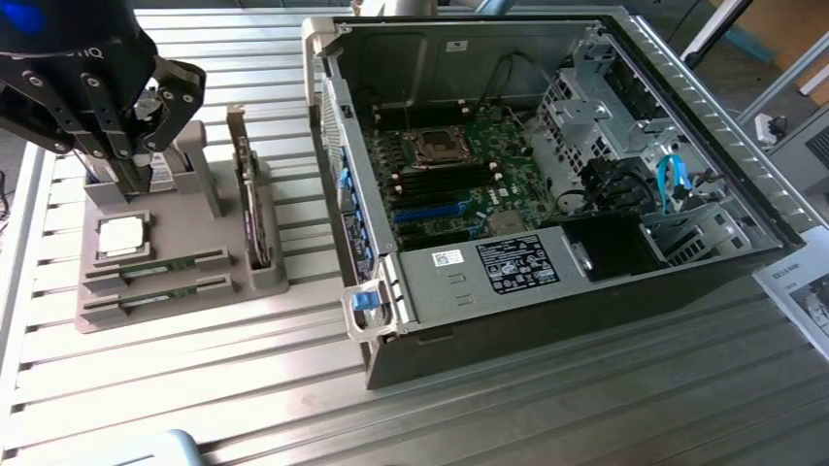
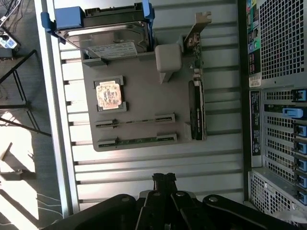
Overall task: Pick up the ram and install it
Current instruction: 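Reach for the ram, then pick up the ram and move it above insertion slot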
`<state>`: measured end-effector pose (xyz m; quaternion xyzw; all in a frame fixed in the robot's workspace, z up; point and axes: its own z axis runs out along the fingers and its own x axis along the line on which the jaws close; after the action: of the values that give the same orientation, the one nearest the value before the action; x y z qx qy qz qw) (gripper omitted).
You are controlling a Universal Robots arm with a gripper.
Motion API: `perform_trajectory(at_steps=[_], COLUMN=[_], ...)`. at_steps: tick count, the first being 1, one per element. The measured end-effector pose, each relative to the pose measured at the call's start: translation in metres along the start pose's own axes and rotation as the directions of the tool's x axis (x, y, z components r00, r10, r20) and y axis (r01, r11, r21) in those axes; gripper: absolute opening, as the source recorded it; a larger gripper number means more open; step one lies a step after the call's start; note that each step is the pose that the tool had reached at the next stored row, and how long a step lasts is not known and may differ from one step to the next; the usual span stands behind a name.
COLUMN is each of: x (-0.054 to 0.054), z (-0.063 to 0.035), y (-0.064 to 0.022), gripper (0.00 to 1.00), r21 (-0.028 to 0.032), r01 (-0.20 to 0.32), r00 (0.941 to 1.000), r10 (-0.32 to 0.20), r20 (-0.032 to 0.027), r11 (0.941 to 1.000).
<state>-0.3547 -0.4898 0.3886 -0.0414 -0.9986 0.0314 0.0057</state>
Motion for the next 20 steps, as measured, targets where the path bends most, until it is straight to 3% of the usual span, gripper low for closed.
perform_trajectory(at_steps=[2, 4, 5, 6, 7, 8, 9, 20], x=[0.0000, 0.0002, 0.0004, 0.0014, 0.0018, 0.0021, 0.0023, 0.0022], z=[0.0000, 0.0002, 0.0003, 0.0005, 0.0006, 0.0006, 0.0006, 0.0006], y=[0.0000, 0.0004, 0.0006, 0.0006, 0.0006, 0.0005, 0.0006, 0.0005], gripper=[0.11, 0.11, 0.11, 0.11, 0.11, 0.11, 0.11, 0.11], r21=[-0.0002, -0.0091, -0.0245, -0.0473, -0.0588, -0.0658, -0.0686, -0.0686], r01=[0.000, 0.000, 0.000, 0.001, 0.001, 0.001, 0.001, 0.001], r00=[1.0000, 1.0000, 1.0000, 1.0000, 1.0000, 1.0000, 1.0000, 1.0000], r10=[0.000, 0.000, 0.000, -0.001, -0.001, -0.001, -0.001, -0.001], r20=[0.0000, -0.0009, -0.0019, -0.0034, -0.0040, -0.0045, -0.0047, -0.0048], r11=[1.0000, 1.0000, 0.9997, 0.9989, 0.9983, 0.9978, 0.9976, 0.9976])
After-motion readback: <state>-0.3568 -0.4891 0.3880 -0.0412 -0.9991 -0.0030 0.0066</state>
